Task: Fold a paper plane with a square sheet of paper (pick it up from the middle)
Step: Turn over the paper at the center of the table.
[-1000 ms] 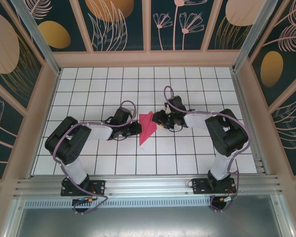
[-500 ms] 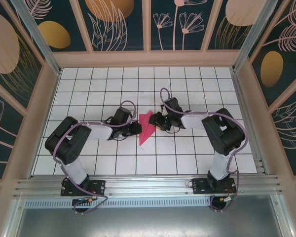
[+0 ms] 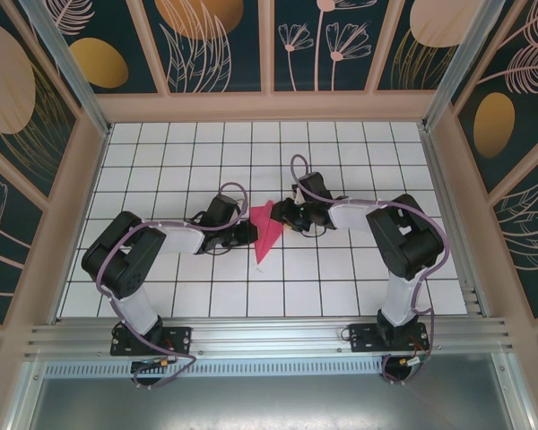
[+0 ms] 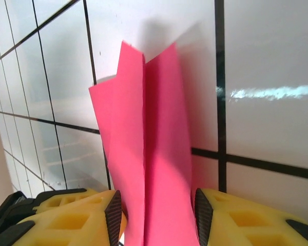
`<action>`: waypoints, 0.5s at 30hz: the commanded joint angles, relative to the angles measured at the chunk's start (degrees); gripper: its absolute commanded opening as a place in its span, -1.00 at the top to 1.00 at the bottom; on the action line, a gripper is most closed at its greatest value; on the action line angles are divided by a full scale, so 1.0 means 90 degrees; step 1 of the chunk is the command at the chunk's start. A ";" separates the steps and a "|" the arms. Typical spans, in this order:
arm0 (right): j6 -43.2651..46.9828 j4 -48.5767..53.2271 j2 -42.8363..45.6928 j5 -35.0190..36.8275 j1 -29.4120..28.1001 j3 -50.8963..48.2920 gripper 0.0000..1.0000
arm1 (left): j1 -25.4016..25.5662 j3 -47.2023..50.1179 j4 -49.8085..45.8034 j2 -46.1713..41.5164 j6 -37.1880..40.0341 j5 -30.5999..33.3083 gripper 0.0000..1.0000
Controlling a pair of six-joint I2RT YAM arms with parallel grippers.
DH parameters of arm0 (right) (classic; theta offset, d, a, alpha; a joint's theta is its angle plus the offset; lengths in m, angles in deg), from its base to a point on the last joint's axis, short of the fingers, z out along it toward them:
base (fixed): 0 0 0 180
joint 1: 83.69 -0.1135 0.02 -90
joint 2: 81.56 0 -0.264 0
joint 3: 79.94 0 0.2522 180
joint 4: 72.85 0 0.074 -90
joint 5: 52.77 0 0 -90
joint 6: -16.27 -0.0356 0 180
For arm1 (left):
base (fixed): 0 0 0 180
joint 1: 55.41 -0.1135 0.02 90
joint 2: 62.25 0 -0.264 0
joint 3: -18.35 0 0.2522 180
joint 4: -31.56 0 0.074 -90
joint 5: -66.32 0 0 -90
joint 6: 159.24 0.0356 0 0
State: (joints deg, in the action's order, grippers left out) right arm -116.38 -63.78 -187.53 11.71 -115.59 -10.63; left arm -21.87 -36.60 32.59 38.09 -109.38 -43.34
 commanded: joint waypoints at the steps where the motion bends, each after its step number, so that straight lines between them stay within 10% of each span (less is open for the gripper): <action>1: 0.0193 0.0368 -0.0042 0.0218 0.0029 0.0157 0.10 | 0.0059 0.0133 -0.0526 0.0072 0.0026 -0.0109 0.71; 15: -0.0174 0.0062 0.0092 -0.0004 -0.0030 -0.0152 0.22 | 0.0055 0.0103 -0.0505 0.0087 -0.0003 -0.0130 0.71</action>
State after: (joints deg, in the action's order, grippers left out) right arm -117.78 -63.80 -187.53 10.66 -115.61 -11.94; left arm -21.87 -36.60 32.61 38.09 -109.38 -43.34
